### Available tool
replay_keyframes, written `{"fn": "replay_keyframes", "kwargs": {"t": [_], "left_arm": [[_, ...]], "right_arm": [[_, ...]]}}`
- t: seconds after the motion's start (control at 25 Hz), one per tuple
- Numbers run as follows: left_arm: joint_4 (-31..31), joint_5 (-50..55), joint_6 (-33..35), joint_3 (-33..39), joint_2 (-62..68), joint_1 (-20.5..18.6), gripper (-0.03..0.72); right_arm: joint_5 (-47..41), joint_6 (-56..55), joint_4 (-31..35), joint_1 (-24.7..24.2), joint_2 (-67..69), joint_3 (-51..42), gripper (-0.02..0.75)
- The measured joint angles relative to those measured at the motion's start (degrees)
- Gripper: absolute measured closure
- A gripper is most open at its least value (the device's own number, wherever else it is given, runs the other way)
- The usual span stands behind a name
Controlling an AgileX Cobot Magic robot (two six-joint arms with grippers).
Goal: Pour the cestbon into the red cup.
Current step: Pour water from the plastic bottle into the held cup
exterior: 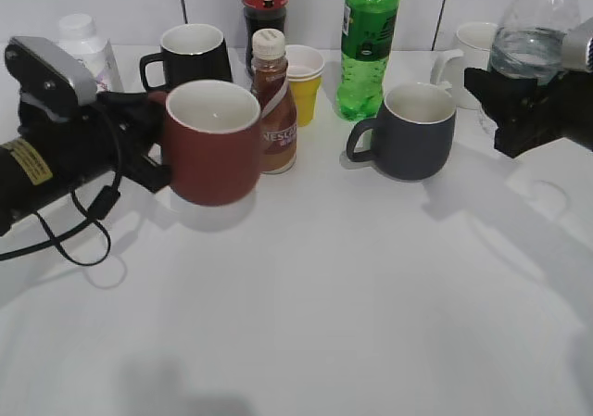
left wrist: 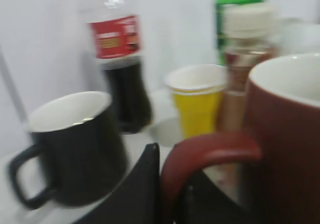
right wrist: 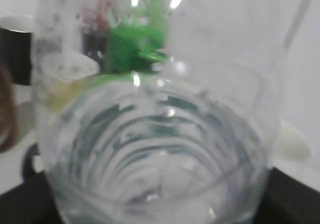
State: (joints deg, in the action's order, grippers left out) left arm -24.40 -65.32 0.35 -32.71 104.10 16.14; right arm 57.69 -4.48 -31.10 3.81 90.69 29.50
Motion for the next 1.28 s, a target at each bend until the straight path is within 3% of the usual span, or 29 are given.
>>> {"fn": "replay_keyframes", "kwargs": {"t": [0.16, 0.48, 0.84, 1.12, 1.28], "left_arm": [[-4.97, 0.74, -0.72, 0.36, -0.55, 2.38, 0.648], [-5.94, 0.94, -1.11, 0.36, -0.55, 9.07, 0.648], [-5.48, 1.05, -1.23, 0.36, -0.55, 9.94, 0.648], [-5.75, 1.93, -2.34, -0.21, -0.55, 10.51, 0.648], [-6.89, 6.45, -4.85, -3.89, -0.55, 12.74, 0.648]], "right_arm": [[-0.73, -0.19, -5.91, 1.4, -2.28, 1.02, 0.263], [-4.46, 2.02, -11.72, 5.63, -0.66, 9.11, 0.263], [-4.63, 4.48, -13.29, 5.97, 5.49, 18.9, 0.263], [-4.51, 4.9, -23.25, 5.97, 7.56, 21.68, 0.263], [-6.21, 6.45, -29.96, 5.97, 7.61, 21.68, 0.263]]}}
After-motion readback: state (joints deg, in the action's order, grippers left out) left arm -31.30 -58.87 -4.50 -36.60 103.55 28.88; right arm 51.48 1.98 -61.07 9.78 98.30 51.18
